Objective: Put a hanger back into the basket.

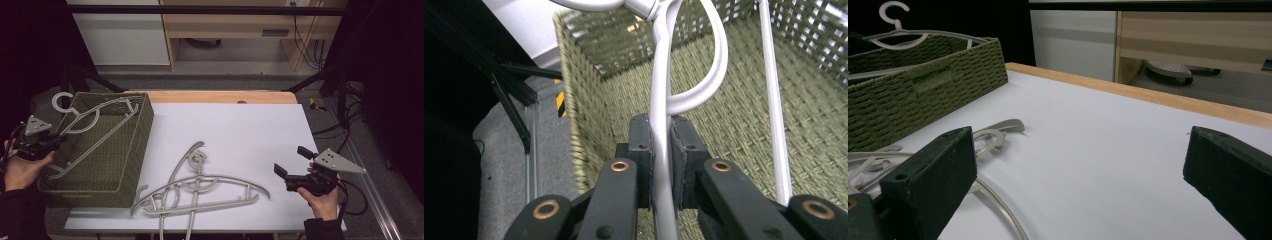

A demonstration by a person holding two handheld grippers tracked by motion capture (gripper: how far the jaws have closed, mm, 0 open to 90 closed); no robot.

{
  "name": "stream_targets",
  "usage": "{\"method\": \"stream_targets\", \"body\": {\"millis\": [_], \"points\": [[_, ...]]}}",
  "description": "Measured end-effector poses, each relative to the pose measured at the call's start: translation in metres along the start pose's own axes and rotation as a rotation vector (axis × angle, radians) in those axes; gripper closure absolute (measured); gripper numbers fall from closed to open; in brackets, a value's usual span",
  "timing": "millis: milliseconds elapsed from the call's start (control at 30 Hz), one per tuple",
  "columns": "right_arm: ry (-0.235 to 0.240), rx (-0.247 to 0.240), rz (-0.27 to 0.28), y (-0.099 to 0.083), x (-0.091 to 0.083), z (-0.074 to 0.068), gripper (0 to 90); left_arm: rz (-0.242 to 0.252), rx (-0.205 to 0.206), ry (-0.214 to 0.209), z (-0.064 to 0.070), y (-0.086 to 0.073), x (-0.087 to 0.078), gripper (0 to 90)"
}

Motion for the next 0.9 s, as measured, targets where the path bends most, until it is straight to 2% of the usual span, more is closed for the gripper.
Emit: {"method": "stream_targets", "body": {"millis": [67,167,233,267,300,333,367,433,467,567,633,700,733,800,900], "points": [[-0.002,-0.003,0.003,0.0,0.0,0.001,1.0,-0.017,-0.003,0.007,0.002,-0.004,0.005,81.5],[-0.003,0.004,0.002,0.0,-0.001,0.001,1.0,-0.033,-0.046,-0.011,-0.002,-0.012,0.01,81.3],[-0.005,0.003,0.0,0.0,-0.001,0.0,1.0,-0.045,-0.044,-0.011,-0.002,-0.013,0.012,81.2],[-0.002,0.002,0.0,0.0,0.0,0.0,1.0,-0.089,-0.016,0.016,0.002,-0.016,0.017,81.0],[-0.001,0.0,-0.002,0.0,0.0,0.0,1.0,-0.089,-0.016,0.016,0.002,-0.016,0.017,80.9],[0.001,-0.002,-0.006,0.0,0.0,0.0,1.0,-0.114,-0.002,0.022,0.004,-0.017,0.02,80.5],[0.001,-0.005,-0.008,0.0,0.0,0.0,0.9,-0.124,-0.005,0.033,0.006,-0.017,0.023,80.3],[0.001,-0.004,-0.006,0.0,0.0,0.0,0.9,-0.148,-0.044,-0.016,0.007,-0.018,0.025,79.9],[0.0,-0.004,-0.003,0.0,0.0,0.0,0.9,-0.148,-0.044,-0.016,0.007,-0.018,0.025,78.7],[-0.003,0.003,0.006,0.0,0.0,0.0,0.9,-0.199,-0.04,-0.014,0.007,-0.02,0.026,73.8],[-0.005,0.001,0.002,0.0,0.0,0.0,0.9,-0.193,-0.046,-0.014,0.008,-0.021,0.025,69.5],[-0.004,0.003,0.004,0.0,0.0,0.0,1.0,-0.156,-0.071,-0.026,0.008,-0.018,0.019,67.9],[-0.002,0.002,0.001,0.0,0.0,0.0,1.0,-0.142,-0.092,-0.042,0.008,-0.016,0.016,62.9],[-0.001,-0.005,-0.005,0.0,0.0,0.0,1.0,-0.107,-0.115,-0.047,0.009,-0.012,0.009,59.3],[-0.002,-0.004,-0.004,0.0,0.0,0.0,1.0,-0.052,-0.155,-0.097,0.015,-0.004,-0.004,54.7]]}}
Point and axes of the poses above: each handheld gripper's, and its own axes: x roughly forward along the jaws, y roughly out of its top, z roughly to its right, the point moved 3 cm from there along x, roughly forward along the jaws, and after that the axes turned 14 degrees about -x, right-handed, at the moved point
